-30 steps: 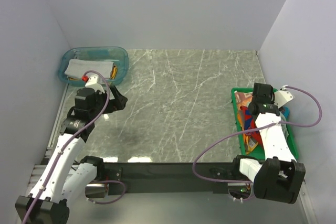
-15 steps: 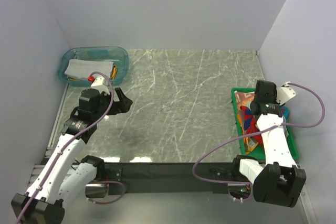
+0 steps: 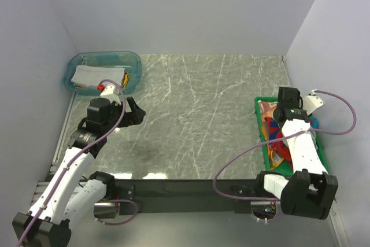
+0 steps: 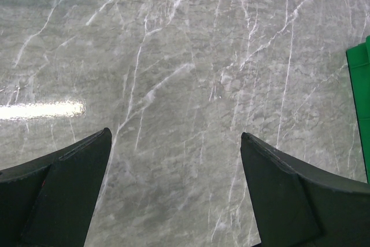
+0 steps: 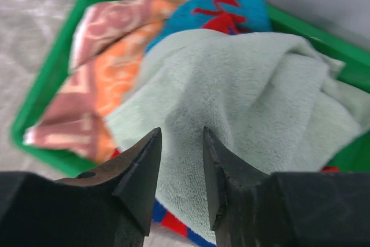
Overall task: Fold and stack the towels
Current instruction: Grab crumpled towel, then move the towel to the center of the board, then flatten out the crumpled towel
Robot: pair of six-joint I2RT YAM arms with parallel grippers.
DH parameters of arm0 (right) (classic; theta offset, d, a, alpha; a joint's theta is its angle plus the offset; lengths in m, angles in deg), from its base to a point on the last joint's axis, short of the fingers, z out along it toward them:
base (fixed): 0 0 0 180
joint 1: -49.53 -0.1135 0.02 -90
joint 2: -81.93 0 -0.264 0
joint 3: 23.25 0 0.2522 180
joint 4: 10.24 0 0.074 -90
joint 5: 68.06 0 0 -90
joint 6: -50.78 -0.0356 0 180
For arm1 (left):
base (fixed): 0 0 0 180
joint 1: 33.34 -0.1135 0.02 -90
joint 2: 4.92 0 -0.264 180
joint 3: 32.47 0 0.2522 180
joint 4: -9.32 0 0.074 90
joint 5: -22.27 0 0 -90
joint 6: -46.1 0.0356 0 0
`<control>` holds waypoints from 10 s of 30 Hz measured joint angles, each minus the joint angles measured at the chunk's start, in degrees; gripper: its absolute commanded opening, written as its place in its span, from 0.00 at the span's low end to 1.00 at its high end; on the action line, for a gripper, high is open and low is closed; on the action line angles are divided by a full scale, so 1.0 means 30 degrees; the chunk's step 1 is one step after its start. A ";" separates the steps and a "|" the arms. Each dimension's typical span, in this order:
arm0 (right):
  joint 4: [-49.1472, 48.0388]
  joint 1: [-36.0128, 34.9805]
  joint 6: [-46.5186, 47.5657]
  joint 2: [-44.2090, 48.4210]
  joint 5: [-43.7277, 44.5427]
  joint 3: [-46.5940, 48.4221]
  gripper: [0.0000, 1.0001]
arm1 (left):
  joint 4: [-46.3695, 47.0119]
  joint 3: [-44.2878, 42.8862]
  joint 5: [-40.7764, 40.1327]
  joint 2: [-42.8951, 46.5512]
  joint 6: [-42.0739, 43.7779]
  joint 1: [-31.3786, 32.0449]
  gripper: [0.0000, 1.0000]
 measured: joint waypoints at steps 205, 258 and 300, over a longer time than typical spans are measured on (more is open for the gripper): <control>-0.5115 -0.8174 0.7082 -0.4503 -1.3369 1.5380 0.00 | -0.0787 0.0000 -0.3060 -0.0474 0.0124 0.2747 0.99; -0.4940 -1.8608 0.5909 -0.9027 -1.0601 -0.0262 0.47 | 0.0342 -0.7912 -0.5581 -1.7945 -0.7045 0.2871 0.69; -0.5544 -1.3719 0.9704 -1.9278 -1.1672 1.4010 0.56 | -0.1523 -1.4120 -0.6652 -2.3773 -0.5479 0.3220 0.10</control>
